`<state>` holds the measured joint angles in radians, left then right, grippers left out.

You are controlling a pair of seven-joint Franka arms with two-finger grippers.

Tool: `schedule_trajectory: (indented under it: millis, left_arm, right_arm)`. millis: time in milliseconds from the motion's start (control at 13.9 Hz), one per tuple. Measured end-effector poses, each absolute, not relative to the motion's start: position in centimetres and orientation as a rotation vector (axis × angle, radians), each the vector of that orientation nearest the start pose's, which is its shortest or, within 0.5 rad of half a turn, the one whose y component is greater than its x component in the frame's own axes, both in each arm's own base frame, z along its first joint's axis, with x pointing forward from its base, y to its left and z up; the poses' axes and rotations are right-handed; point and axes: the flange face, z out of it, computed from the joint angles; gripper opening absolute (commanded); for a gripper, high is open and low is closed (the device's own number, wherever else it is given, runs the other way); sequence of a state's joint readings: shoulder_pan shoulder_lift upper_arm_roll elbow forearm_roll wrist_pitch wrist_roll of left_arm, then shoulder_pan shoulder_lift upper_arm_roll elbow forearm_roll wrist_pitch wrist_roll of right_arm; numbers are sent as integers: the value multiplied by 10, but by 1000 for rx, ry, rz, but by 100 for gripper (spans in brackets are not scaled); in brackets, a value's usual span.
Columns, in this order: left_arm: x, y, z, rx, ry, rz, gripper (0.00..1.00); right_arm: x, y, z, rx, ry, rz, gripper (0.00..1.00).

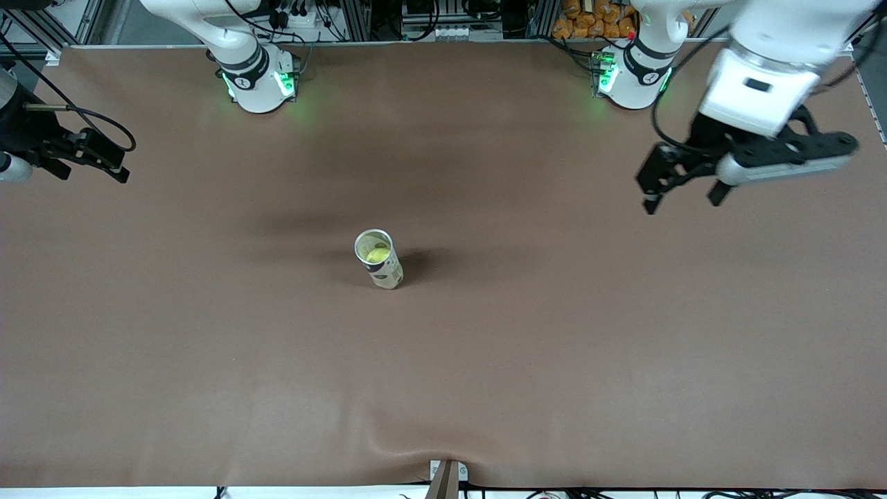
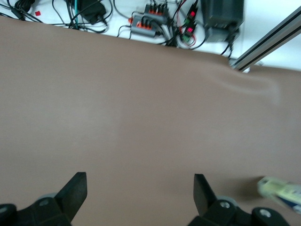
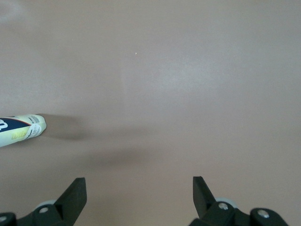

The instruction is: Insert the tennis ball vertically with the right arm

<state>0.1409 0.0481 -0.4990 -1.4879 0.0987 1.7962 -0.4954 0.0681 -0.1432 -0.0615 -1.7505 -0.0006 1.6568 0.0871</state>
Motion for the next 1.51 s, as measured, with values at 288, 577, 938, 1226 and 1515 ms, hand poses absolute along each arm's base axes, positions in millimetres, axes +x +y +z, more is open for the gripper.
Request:
schedule_trajectory:
  millis: [288,577,938,1226,1515]
  left_arm:
    - [566,-115,658,-3180,-44,-277,100]
    - [560,-56,655,-3157,115,-138,100]
    - [553,-36,646,-3149,205,-5,100]
    - [554,-24,646,-3150,175,0,100]
    - [554,-8,655,-3151,129,-33,100]
  right_arm:
    - [517,1,623,-3128,125,-77,100]
    - [517,1,623,-3128,124,-76,100]
    - [517,1,623,-3128,124,-77,100]
    - [517,1,623,-3128,124,-77,100]
    - [517,1,623,-3128,124,-76,100]
